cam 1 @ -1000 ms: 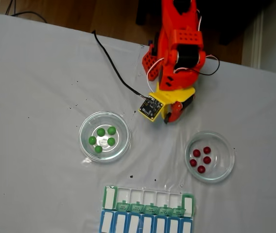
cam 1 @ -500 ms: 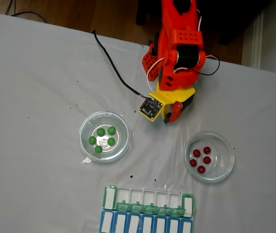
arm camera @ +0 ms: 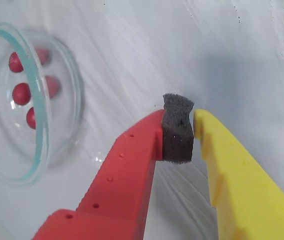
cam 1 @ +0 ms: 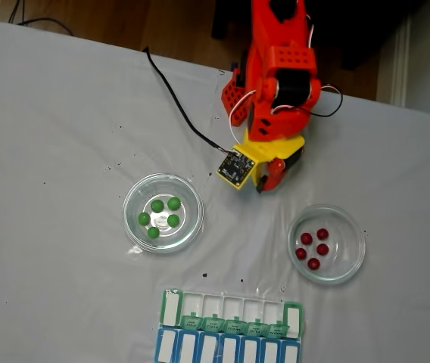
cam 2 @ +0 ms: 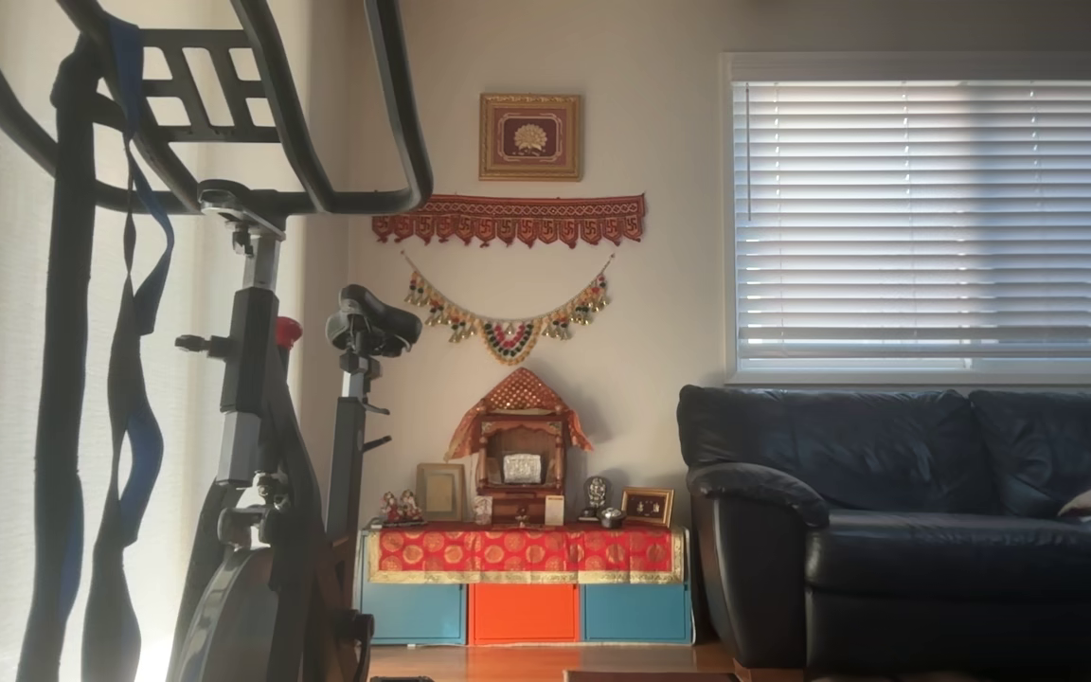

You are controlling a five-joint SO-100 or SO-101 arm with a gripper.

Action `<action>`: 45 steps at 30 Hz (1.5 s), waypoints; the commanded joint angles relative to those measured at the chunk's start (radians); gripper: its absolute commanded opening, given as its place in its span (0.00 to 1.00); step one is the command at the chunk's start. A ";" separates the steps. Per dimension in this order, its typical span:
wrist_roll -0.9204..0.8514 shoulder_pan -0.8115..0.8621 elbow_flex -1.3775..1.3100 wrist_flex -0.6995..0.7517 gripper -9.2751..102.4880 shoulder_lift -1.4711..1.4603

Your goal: Sort medicines into box.

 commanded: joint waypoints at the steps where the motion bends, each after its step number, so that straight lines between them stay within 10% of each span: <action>1: 0.044 0.009 -0.015 -0.015 0.12 -0.003; 23: 0.190 -0.064 -0.465 0.101 0.12 -0.035; 45: 0.216 -0.281 -1.114 0.126 0.12 -0.885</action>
